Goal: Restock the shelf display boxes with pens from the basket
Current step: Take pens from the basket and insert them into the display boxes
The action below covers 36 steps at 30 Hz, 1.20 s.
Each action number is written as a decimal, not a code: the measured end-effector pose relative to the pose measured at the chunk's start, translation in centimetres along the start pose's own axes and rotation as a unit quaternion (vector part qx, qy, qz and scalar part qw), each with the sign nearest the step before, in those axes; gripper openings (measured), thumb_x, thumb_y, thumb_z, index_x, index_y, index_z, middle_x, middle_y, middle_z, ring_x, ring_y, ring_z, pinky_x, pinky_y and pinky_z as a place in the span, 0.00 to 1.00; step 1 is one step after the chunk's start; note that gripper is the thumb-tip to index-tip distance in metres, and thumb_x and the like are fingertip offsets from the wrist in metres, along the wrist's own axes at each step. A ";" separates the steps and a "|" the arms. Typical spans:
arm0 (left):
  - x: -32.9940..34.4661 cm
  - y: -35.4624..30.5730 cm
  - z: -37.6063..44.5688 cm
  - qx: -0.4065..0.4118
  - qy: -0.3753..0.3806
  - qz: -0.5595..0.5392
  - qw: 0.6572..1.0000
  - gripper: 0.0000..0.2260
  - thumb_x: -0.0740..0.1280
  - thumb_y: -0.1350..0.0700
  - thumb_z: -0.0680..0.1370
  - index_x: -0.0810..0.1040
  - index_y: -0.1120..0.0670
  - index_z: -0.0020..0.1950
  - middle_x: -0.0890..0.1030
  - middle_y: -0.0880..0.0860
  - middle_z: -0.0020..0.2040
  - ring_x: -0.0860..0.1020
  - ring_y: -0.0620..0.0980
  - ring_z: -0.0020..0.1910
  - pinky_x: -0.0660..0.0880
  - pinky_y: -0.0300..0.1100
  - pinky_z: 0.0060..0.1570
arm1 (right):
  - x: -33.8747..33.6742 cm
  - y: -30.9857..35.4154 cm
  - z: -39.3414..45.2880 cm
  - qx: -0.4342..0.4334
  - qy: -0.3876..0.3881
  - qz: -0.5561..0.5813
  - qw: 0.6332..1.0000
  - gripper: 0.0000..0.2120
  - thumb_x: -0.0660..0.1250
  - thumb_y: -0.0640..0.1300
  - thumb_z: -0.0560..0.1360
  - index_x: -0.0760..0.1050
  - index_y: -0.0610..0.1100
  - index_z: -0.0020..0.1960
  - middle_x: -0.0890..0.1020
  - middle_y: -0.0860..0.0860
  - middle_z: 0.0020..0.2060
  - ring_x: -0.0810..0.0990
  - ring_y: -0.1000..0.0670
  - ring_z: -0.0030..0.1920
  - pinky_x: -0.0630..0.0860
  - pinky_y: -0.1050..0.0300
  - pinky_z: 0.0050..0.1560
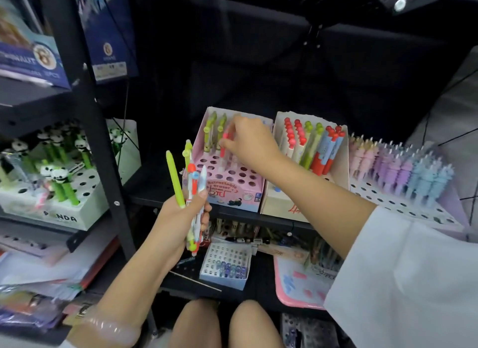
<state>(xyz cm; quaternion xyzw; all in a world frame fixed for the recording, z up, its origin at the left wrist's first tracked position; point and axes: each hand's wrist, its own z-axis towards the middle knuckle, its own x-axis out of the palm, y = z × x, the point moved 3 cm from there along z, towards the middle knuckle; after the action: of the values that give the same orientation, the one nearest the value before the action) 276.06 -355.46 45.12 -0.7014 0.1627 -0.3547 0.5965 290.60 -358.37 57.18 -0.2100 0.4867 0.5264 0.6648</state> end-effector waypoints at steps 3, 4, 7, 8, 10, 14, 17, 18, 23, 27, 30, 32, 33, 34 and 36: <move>0.4 -0.1 0.0 0.015 -0.005 0.036 0.999 0.08 0.65 0.53 0.77 0.75 0.57 0.42 0.76 0.48 0.28 0.72 0.44 0.25 0.71 0.36 0.24 | -0.9 0.9 -1.1 0.014 -0.040 0.133 0.990 0.12 0.66 0.51 0.75 0.74 0.41 0.47 0.78 0.50 0.33 0.77 0.52 0.35 0.74 0.55 0.38; 0.6 0.0 0.0 0.018 -0.007 0.050 0.999 0.08 0.65 0.53 0.77 0.75 0.57 0.42 0.76 0.47 0.27 0.72 0.44 0.25 0.70 0.36 0.24 | -0.7 1.4 -1.5 0.022 -0.010 0.176 0.984 0.14 0.66 0.53 0.75 0.75 0.41 0.44 0.79 0.50 0.33 0.76 0.53 0.33 0.74 0.56 0.37; 1.3 0.1 -0.1 0.019 0.000 0.071 0.997 0.08 0.65 0.54 0.78 0.75 0.57 0.43 0.77 0.47 0.26 0.73 0.43 0.24 0.70 0.36 0.23 | 0.7 2.2 -2.4 0.056 0.103 0.236 0.965 0.18 0.67 0.53 0.74 0.78 0.37 0.45 0.82 0.39 0.39 0.77 0.48 0.35 0.75 0.57 0.36; 1.5 0.1 -0.2 0.020 0.003 0.073 0.997 0.08 0.65 0.54 0.78 0.75 0.57 0.43 0.77 0.47 0.26 0.73 0.43 0.24 0.70 0.36 0.23 | 0.9 2.2 -2.5 0.064 0.114 0.257 0.958 0.17 0.67 0.52 0.74 0.78 0.35 0.46 0.81 0.38 0.39 0.76 0.47 0.35 0.74 0.57 0.35; 1.4 -0.1 -0.3 0.028 0.002 0.070 0.997 0.08 0.65 0.53 0.77 0.76 0.57 0.44 0.77 0.48 0.27 0.73 0.43 0.25 0.71 0.36 0.23 | 0.6 2.1 -2.1 0.081 0.107 0.299 0.945 0.16 0.68 0.49 0.75 0.79 0.34 0.45 0.79 0.41 0.37 0.75 0.48 0.37 0.75 0.54 0.38; 0.3 -0.8 0.1 0.043 -0.016 0.077 0.996 0.07 0.64 0.53 0.78 0.76 0.55 0.45 0.78 0.48 0.30 0.73 0.43 0.27 0.73 0.38 0.27 | -2.0 0.9 0.7 0.118 -0.025 0.377 0.918 0.06 0.69 0.45 0.74 0.76 0.45 0.40 0.81 0.48 0.40 0.81 0.50 0.43 0.78 0.49 0.54; -0.6 -1.3 0.6 0.037 -0.036 0.095 0.994 0.09 0.61 0.51 0.79 0.77 0.54 0.44 0.78 0.48 0.30 0.73 0.44 0.27 0.73 0.38 0.27 | -3.8 -0.1 3.1 0.112 -0.115 0.342 0.926 0.06 0.69 0.46 0.74 0.74 0.45 0.46 0.82 0.49 0.39 0.82 0.50 0.44 0.78 0.52 0.52; -0.8 -1.6 0.7 0.036 -0.040 0.088 0.995 0.10 0.61 0.51 0.80 0.77 0.55 0.45 0.78 0.47 0.29 0.74 0.43 0.27 0.73 0.37 0.26 | -3.9 -0.2 3.8 0.103 -0.121 0.308 0.938 0.07 0.69 0.46 0.74 0.73 0.44 0.46 0.81 0.50 0.38 0.81 0.51 0.43 0.78 0.53 0.50; -1.9 -1.9 1.1 0.027 -0.055 0.060 0.996 0.11 0.59 0.52 0.80 0.77 0.57 0.47 0.79 0.47 0.28 0.75 0.42 0.26 0.73 0.36 0.24 | -0.9 -0.5 5.5 0.086 -0.039 0.144 0.985 0.12 0.68 0.47 0.74 0.73 0.40 0.52 0.80 0.47 0.45 0.80 0.45 0.47 0.78 0.49 0.50; -3.1 -1.5 1.1 0.018 -0.060 0.049 0.997 0.11 0.60 0.50 0.80 0.78 0.55 0.46 0.79 0.50 0.32 0.75 0.44 0.28 0.74 0.38 0.26 | 0.0 -0.7 6.2 0.089 -0.041 0.152 0.984 0.11 0.68 0.47 0.74 0.74 0.41 0.50 0.81 0.46 0.44 0.80 0.45 0.47 0.77 0.49 0.50; -3.4 -1.3 1.3 0.018 -0.063 0.036 0.997 0.11 0.60 0.50 0.80 0.79 0.53 0.46 0.79 0.50 0.33 0.75 0.44 0.28 0.74 0.38 0.26 | 0.0 -0.6 6.5 0.084 -0.042 0.145 0.985 0.10 0.69 0.48 0.73 0.73 0.42 0.48 0.81 0.47 0.42 0.80 0.46 0.46 0.78 0.51 0.48; -3.3 -1.2 1.5 0.019 -0.056 0.029 0.998 0.10 0.60 0.51 0.80 0.78 0.53 0.48 0.79 0.49 0.33 0.75 0.43 0.28 0.74 0.37 0.26 | 0.1 -0.7 6.5 0.086 -0.049 0.154 0.983 0.10 0.69 0.48 0.73 0.73 0.42 0.48 0.81 0.47 0.41 0.80 0.46 0.45 0.78 0.50 0.48; -3.2 -1.2 1.5 0.020 -0.052 0.027 0.998 0.10 0.60 0.51 0.80 0.78 0.53 0.49 0.80 0.49 0.32 0.75 0.43 0.28 0.74 0.36 0.27 | 0.1 -0.8 6.4 0.088 -0.054 0.160 0.982 0.10 0.69 0.48 0.74 0.73 0.42 0.48 0.81 0.46 0.41 0.80 0.46 0.45 0.78 0.50 0.47; -3.1 -1.1 1.6 0.022 -0.048 0.028 0.998 0.10 0.60 0.51 0.80 0.78 0.54 0.49 0.80 0.48 0.32 0.75 0.42 0.28 0.74 0.35 0.27 | 0.1 -0.9 6.4 0.088 -0.054 0.159 0.982 0.10 0.68 0.48 0.74 0.73 0.42 0.48 0.80 0.46 0.41 0.80 0.46 0.44 0.78 0.50 0.47; -3.0 -1.0 1.6 0.024 -0.044 0.035 0.998 0.11 0.59 0.51 0.80 0.78 0.56 0.48 0.80 0.48 0.31 0.75 0.42 0.28 0.74 0.35 0.27 | 0.5 -1.0 6.3 0.082 -0.027 0.136 0.987 0.08 0.68 0.46 0.74 0.73 0.42 0.48 0.80 0.47 0.41 0.79 0.47 0.44 0.78 0.50 0.47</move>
<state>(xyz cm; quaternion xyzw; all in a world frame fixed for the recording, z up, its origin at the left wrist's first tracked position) 274.84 -352.12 45.09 -0.6959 0.1524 -0.3061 0.6315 294.13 -353.50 59.28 -0.0722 0.5343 0.5758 0.6146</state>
